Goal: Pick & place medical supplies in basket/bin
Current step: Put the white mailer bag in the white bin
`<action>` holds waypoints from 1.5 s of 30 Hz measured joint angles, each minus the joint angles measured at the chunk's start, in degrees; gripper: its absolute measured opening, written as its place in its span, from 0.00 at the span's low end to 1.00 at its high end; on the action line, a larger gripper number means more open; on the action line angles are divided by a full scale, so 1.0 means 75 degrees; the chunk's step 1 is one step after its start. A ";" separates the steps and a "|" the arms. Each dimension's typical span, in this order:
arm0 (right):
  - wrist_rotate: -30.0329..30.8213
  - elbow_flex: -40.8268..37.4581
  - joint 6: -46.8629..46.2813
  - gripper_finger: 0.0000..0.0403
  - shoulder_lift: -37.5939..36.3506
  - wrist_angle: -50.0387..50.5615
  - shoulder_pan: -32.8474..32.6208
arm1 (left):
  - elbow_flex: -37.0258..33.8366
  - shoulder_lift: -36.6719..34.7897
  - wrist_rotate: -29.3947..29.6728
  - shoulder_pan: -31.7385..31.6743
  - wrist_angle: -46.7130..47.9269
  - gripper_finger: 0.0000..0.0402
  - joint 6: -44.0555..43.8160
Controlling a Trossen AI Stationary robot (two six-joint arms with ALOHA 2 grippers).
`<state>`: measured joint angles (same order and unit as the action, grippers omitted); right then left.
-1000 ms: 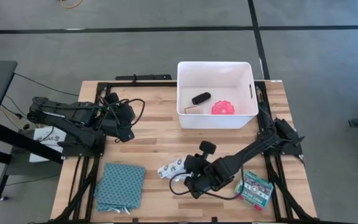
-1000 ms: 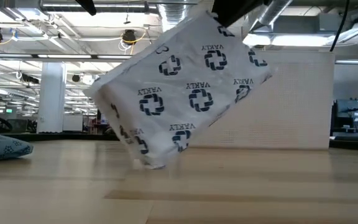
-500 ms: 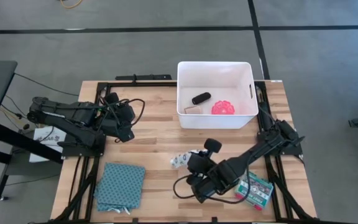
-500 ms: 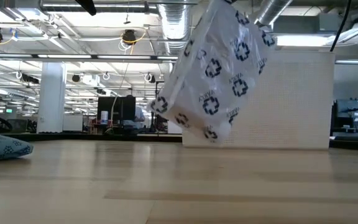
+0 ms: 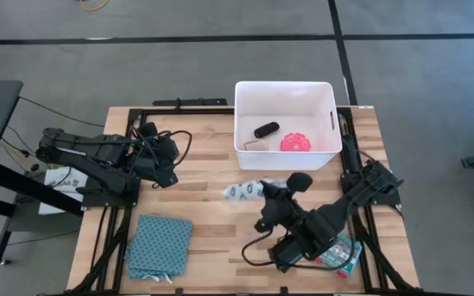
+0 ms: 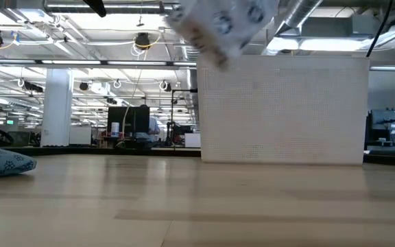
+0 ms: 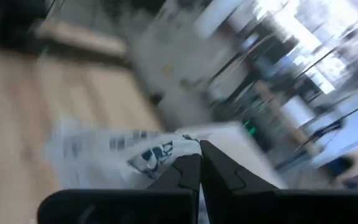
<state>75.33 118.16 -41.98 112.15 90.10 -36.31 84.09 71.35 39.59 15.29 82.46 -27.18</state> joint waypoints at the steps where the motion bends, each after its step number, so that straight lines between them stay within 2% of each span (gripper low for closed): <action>1: 0.0340 0.0118 0.0403 0.00 -0.0055 -0.0093 0.0040 | 0.0000 0.0000 0.0000 0.0000 0.0000 0.37 0.0000; 7: 0.1929 0.1065 0.2178 0.00 -0.0376 -0.0035 0.0279 | 0.0000 0.0000 0.0000 0.0000 0.0000 0.37 0.0002; 9: 0.1945 0.1288 0.2686 0.00 -0.0548 -0.0111 0.0512 | 0.0000 0.0000 0.0000 0.0000 0.0000 0.37 0.0017; 15: 0.1806 0.1344 0.2798 0.00 -0.1364 -0.0046 0.1649 | 0.0001 0.0000 -0.0003 0.0002 -0.0002 0.37 0.0044; 18: 0.0933 0.1344 0.2379 0.00 -0.1728 -0.0011 0.2447 | 0.0000 0.0000 -0.0003 0.0003 -0.0003 0.37 0.0047; 23: -0.1758 0.1344 0.1627 0.00 -0.2009 -0.0005 0.4084 | 0.0000 0.0000 -0.0003 0.0000 0.0005 0.37 0.0051; 27: -0.3300 0.1343 0.1799 0.00 -0.1703 -0.0007 0.5119 | 0.0001 0.0000 -0.0003 0.0001 0.0012 0.37 0.0128; 31: -0.4426 0.1336 0.1964 0.00 -0.1060 -0.0011 0.5871 | 0.0003 0.0000 -0.0003 0.0000 0.0012 0.37 0.0128; 40: -0.5629 0.1333 0.3120 0.00 0.0734 -0.0013 0.6949 | 0.0003 0.0000 0.0000 0.0003 0.0022 0.37 0.0134; 45: -0.5817 0.1330 0.3469 0.00 0.1413 -0.0012 0.7233 | 0.0002 0.0000 0.0001 0.0001 0.0118 0.37 0.0137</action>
<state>31.70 128.14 -15.97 122.74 90.01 17.94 84.11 71.35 39.60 15.30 83.34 -26.15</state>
